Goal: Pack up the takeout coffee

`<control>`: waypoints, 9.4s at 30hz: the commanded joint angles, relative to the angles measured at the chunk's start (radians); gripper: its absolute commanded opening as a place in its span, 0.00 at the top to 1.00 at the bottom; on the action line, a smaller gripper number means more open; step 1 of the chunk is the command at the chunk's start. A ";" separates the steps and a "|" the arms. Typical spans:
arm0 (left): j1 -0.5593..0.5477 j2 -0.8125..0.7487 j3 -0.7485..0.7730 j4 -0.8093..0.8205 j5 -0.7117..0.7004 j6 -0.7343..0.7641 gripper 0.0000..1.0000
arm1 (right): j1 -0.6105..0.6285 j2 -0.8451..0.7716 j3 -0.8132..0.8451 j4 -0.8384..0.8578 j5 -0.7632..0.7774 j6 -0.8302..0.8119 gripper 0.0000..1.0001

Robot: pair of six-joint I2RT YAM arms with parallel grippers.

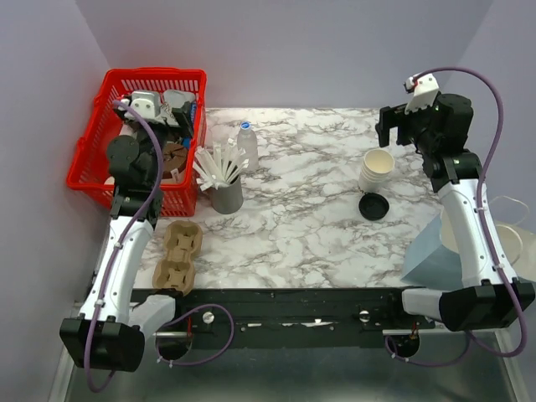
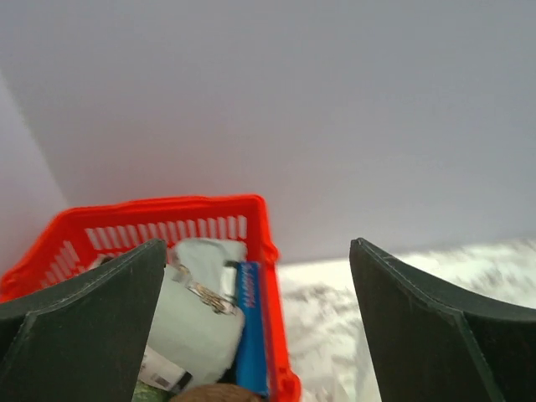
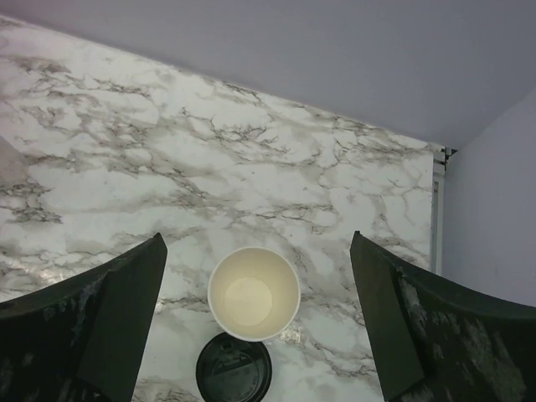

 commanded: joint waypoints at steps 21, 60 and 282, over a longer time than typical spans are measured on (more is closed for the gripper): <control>-0.065 0.065 0.163 -0.675 0.610 0.000 0.01 | 0.014 0.513 0.436 -0.647 -0.164 -0.458 0.40; -0.070 0.037 0.070 -0.607 0.606 -0.033 0.01 | 0.032 0.588 0.406 -0.777 -0.172 -0.484 0.55; -0.102 0.181 0.441 -0.590 0.353 -0.027 0.01 | 0.660 0.336 0.212 -0.538 0.020 -0.783 0.99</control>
